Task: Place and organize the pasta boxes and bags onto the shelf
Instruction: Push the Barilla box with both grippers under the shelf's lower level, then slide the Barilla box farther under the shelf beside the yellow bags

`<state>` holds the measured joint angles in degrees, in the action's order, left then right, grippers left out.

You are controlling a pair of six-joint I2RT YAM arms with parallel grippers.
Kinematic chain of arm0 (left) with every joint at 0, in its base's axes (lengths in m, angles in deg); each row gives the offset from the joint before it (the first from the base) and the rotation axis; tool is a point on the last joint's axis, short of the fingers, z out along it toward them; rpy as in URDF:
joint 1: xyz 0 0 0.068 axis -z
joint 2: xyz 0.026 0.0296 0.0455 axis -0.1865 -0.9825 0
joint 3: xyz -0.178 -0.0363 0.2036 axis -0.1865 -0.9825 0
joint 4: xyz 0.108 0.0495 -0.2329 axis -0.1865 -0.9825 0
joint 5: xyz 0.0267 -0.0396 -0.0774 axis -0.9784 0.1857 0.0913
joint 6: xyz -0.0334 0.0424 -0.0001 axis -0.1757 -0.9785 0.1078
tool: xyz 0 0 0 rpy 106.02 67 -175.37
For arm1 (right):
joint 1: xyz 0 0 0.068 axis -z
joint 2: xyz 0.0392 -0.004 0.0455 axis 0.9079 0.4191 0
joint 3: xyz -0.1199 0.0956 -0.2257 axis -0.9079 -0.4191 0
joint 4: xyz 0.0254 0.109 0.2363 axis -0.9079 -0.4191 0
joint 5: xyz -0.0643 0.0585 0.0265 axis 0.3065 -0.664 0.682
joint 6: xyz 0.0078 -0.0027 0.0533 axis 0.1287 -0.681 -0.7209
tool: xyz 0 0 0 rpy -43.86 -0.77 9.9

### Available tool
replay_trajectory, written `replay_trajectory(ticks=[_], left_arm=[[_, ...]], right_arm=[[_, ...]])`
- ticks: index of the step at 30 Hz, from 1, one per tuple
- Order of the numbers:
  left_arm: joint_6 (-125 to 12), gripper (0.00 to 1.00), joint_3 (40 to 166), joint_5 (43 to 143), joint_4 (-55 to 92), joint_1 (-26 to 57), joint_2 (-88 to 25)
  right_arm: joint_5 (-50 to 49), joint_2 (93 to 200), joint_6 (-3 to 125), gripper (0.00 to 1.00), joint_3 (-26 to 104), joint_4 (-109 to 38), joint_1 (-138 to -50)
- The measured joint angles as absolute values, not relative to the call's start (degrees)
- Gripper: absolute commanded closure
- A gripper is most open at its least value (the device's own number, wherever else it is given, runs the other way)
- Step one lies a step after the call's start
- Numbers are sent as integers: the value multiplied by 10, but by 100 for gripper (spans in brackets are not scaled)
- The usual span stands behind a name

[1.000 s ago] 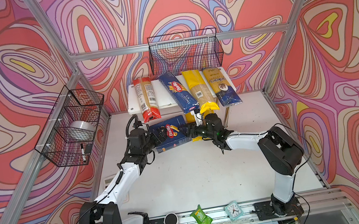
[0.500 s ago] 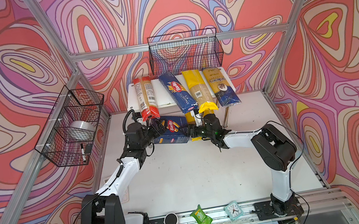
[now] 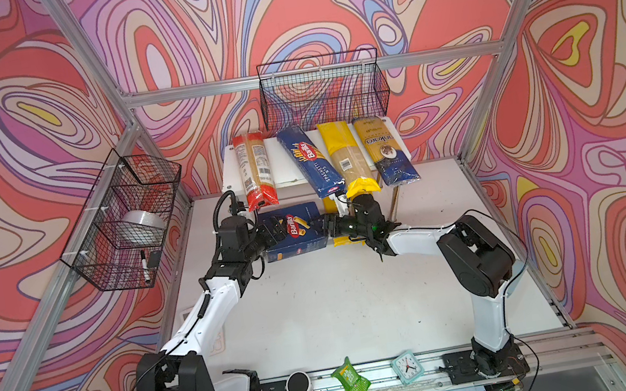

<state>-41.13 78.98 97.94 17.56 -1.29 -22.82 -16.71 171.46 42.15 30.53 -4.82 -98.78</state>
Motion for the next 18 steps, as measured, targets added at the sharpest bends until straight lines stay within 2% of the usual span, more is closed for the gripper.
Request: replay_trajectory(ticks=[18], left_arm=[[-394,0,778,1029,227,-47,-283]], right_arm=[[-154,1730,430,23,372,-47,-987]])
